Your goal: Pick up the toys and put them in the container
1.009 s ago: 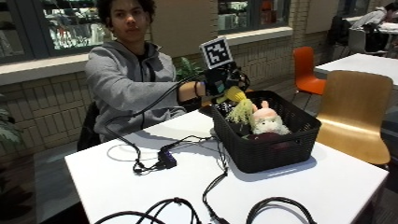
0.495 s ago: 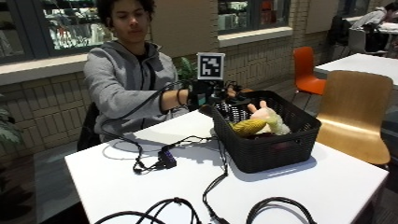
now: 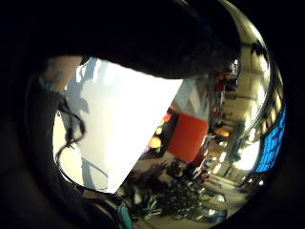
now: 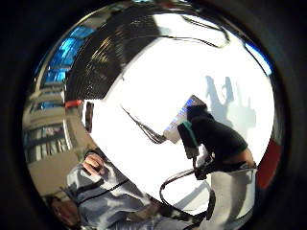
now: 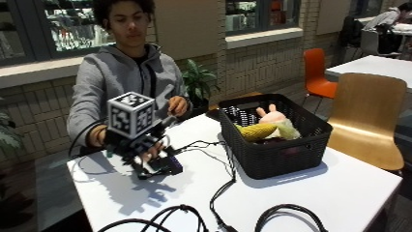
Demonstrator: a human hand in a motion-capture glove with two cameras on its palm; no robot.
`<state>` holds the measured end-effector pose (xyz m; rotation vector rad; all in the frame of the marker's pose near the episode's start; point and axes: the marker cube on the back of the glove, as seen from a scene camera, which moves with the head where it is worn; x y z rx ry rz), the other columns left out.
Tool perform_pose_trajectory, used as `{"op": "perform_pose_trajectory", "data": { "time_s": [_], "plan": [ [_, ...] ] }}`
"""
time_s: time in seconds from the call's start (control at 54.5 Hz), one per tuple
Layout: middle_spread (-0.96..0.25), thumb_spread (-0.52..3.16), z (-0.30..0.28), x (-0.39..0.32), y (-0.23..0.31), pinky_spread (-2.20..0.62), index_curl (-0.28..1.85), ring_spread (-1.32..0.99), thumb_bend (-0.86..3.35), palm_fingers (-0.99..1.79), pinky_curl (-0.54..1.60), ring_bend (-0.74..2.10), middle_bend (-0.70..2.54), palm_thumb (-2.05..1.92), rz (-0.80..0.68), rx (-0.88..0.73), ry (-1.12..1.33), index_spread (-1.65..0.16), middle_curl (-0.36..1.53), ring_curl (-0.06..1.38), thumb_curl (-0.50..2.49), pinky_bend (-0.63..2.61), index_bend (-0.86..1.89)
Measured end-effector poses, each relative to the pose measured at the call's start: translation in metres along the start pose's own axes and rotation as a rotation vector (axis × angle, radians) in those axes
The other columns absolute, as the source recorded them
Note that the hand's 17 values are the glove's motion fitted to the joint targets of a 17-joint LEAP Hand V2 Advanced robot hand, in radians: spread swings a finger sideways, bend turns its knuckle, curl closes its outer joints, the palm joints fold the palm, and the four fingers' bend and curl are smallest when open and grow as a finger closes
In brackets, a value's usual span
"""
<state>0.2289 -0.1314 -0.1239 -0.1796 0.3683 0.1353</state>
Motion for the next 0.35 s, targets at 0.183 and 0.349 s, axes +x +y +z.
{"op": "perform_pose_trajectory", "data": {
  "time_s": [0.183,0.349],
  "plan": [
    [0.03,1.51,0.041,0.041,0.050,0.02,0.20,-0.11,0.05,-0.05,0.36,0.24,0.20,0.18,0.157,0.055,-0.264,-0.26,0.48,0.36,0.32,0.67,0.14],
    [0.04,1.56,0.054,0.047,0.069,0.02,0.22,-0.11,0.06,-0.03,0.36,0.24,0.21,0.19,0.186,0.145,-0.399,-0.26,0.48,0.36,0.31,0.67,0.15]
  ]
}}
